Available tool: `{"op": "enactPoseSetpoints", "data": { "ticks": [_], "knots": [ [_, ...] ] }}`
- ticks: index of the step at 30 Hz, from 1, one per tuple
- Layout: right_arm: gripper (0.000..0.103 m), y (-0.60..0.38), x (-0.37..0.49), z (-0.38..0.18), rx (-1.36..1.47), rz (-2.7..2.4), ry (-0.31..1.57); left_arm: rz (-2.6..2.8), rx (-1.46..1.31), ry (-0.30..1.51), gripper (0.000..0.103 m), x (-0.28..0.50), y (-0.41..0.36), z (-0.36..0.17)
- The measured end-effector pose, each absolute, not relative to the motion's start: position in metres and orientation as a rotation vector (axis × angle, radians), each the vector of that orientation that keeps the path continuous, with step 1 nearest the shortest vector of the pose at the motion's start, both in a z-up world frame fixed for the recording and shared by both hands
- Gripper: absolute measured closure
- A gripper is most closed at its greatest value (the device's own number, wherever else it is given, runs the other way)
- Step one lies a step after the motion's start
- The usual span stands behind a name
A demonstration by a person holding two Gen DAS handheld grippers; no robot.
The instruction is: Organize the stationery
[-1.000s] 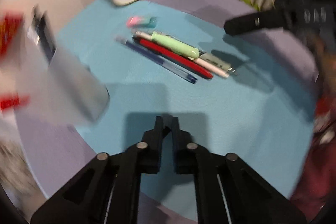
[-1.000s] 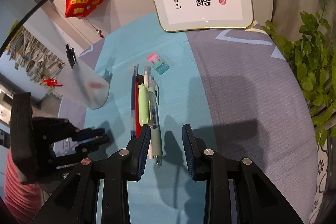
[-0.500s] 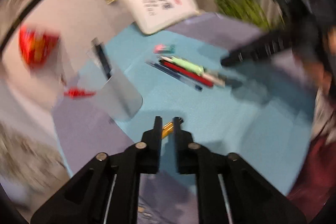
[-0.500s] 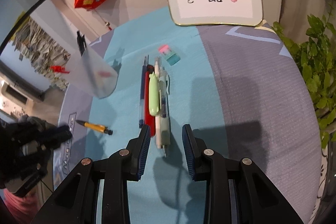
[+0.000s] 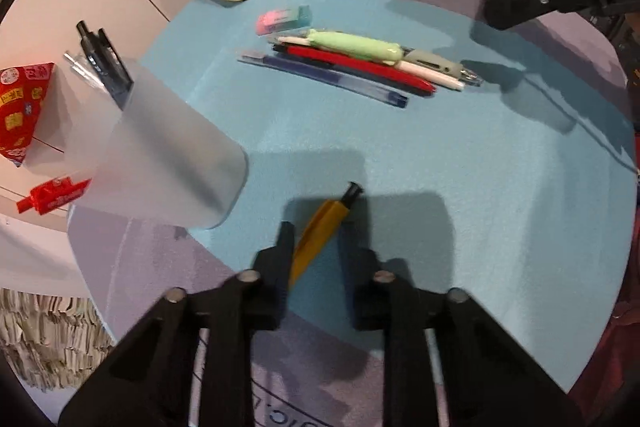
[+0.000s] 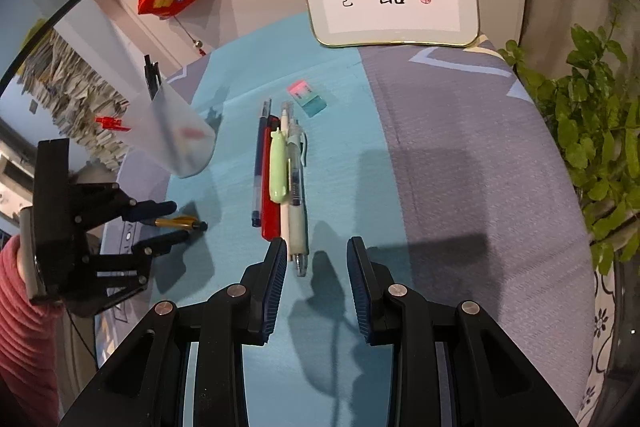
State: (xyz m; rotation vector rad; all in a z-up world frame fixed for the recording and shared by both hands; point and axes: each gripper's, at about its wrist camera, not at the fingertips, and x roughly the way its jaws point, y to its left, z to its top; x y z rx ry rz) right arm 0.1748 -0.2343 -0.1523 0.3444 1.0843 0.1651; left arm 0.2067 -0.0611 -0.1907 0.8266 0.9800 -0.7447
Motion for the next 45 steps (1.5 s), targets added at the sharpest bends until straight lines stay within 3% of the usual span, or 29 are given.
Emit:
{"op": "enactPoseSetpoints", "data": {
  "ticks": [2, 3, 8, 12, 14, 16, 21, 23, 24, 25, 31, 45],
  "knots": [
    [0.072, -0.234, 0.176, -0.153, 0.356, 0.167, 1.086, -0.703, 0.814, 0.974, 0.093, 0.204, -0.063, -0.19],
    [0.072, -0.233, 0.176, -0.154, 0.362, 0.17, 1.088, -0.692, 0.746, 0.987, 0.103, 0.203, -0.062, -0.184],
    [0.072, -0.232, 0.174, -0.156, 0.366, 0.175, 1.094, -0.706, 0.471, 0.947, 0.103, 0.18, -0.052, -0.147],
    [0.072, -0.231, 0.174, -0.157, 0.369, 0.178, 1.097, -0.671, 0.547, 0.849, 0.1, 0.168, -0.051, -0.137],
    [0.072, -0.229, 0.173, -0.156, 0.363, 0.19, 1.097, -0.683, 0.686, 0.856, 0.088, 0.171, -0.058, -0.152],
    [0.072, -0.226, 0.17, -0.156, 0.359, 0.205, 1.096, -0.697, 0.838, 0.861, 0.05, 0.172, -0.064, -0.173],
    [0.072, -0.229, 0.166, -0.157, 0.367, 0.195, 1.1, -0.768, 0.975, 0.884, 0.047, 0.18, -0.073, -0.199],
    [0.072, -0.233, 0.164, -0.156, 0.374, 0.182, 1.1, -0.793, 0.941, 0.896, 0.065, 0.191, -0.076, -0.199],
    [0.072, -0.236, 0.164, -0.156, 0.377, 0.173, 1.101, -0.827, 0.896, 0.947, 0.089, 0.2, -0.077, -0.199],
    [0.072, -0.238, 0.163, -0.156, 0.38, 0.167, 1.1, -0.823, 0.878, 0.971, 0.092, 0.203, -0.078, -0.199],
    [0.072, -0.25, 0.159, -0.155, 0.401, 0.135, 1.093, -0.745, 0.791, 0.964, 0.095, 0.209, -0.075, -0.187],
    [0.072, -0.228, 0.165, -0.155, 0.377, 0.197, 1.097, -0.531, 0.314, 0.578, 0.096, 0.175, -0.022, -0.04]
  ]
}}
